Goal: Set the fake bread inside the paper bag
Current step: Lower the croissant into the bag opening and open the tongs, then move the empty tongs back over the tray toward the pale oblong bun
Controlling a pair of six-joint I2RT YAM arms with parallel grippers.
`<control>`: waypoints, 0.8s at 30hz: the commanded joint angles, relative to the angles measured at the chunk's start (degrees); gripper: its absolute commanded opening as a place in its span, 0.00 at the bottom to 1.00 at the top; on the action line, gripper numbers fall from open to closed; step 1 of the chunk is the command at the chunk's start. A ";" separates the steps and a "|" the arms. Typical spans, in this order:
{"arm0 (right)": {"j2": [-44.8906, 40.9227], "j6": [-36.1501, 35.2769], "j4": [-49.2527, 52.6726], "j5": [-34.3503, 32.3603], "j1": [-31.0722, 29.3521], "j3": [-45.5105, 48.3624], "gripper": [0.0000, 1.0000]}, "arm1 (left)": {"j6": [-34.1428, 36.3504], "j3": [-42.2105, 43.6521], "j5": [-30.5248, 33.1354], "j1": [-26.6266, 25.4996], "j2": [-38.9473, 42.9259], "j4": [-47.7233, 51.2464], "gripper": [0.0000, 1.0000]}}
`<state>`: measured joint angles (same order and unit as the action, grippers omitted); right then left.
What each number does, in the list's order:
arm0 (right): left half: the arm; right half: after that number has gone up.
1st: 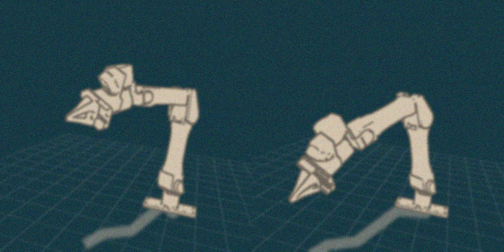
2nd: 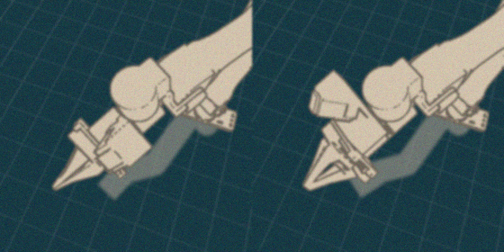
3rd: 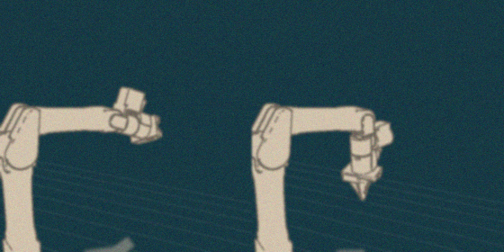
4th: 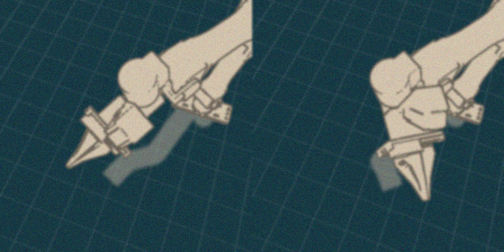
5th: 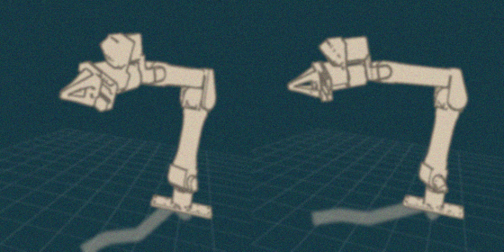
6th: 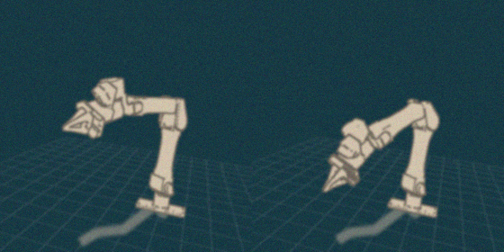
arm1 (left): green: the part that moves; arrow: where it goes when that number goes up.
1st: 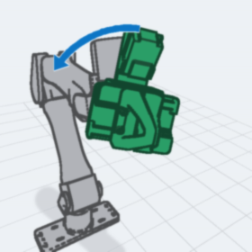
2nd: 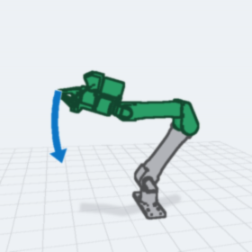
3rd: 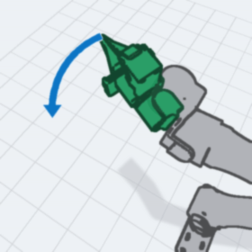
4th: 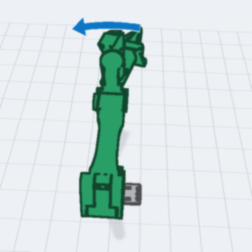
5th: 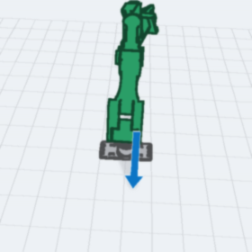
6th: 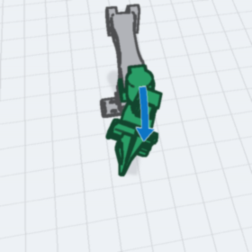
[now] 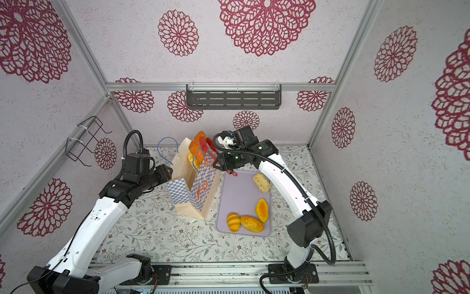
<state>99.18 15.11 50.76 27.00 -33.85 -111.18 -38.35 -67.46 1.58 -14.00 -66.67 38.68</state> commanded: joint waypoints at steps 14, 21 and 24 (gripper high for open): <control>-7.61 5.26 -8.77 -1.92 5.88 2.41 0.45 | 1.37 -3.52 2.85 -0.56 2.40 2.37 0.79; -15.94 9.40 -13.22 -1.62 14.52 13.83 0.45 | 3.21 -7.28 6.56 -0.68 5.43 7.33 0.99; -19.50 9.44 -13.15 -1.89 17.52 20.21 0.45 | 4.21 -10.22 8.21 -1.66 5.33 9.96 0.99</control>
<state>83.42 23.14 40.36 25.15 -17.74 -94.13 -35.88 -75.37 6.96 -14.55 -61.69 45.41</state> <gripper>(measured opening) 0.447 0.990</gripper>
